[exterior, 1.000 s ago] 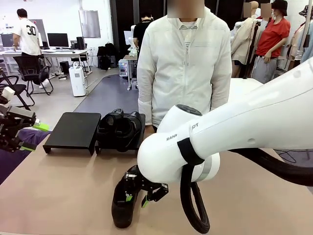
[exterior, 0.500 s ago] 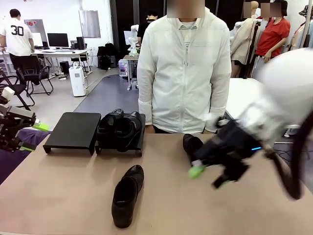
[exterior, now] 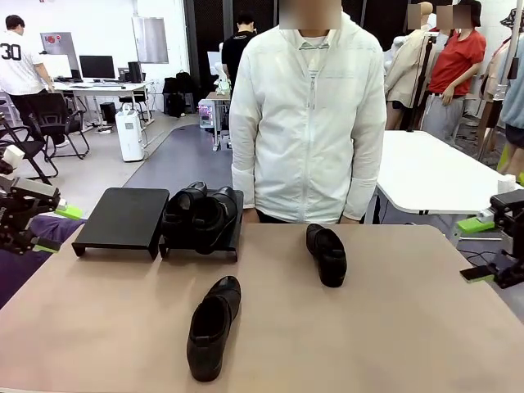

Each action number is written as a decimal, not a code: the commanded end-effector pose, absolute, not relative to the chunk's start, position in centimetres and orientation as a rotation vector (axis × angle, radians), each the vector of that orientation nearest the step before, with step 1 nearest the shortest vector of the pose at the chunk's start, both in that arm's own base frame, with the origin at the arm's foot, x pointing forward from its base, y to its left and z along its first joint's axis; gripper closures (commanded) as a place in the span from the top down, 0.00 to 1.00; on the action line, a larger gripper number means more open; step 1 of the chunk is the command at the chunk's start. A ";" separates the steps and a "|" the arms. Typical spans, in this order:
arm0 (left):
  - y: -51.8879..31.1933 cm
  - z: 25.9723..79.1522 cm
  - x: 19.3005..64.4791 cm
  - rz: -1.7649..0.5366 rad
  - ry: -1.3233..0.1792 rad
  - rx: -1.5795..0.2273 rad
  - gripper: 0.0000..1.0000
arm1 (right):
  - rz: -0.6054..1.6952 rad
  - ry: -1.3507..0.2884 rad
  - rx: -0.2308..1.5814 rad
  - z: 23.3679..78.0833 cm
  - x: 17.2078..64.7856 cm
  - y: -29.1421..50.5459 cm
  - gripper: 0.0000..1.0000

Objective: Organize the shoes by placing them on the stand.
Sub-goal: Pick up one Shoe and place it in the middle of the table, then place the Shoe from the middle of the table onto the Shoes Stand.

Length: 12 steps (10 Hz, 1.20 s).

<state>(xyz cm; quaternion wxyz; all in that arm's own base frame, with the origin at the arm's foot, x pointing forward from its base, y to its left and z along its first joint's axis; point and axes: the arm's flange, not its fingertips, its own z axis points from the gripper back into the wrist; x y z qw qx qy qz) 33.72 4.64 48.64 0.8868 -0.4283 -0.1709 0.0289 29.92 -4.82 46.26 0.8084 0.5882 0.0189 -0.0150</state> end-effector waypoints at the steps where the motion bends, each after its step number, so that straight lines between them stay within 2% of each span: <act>1: 4.9 48.6 33.6 0.040 -0.357 -0.889 1.00 | 0.034 0.062 1.237 47.4 28.8 -4.2 1.00; 12: 4.9 48.6 33.6 0.040 -0.357 -0.889 1.00 | 0.034 0.062 1.237 47.4 28.8 -4.2 1.00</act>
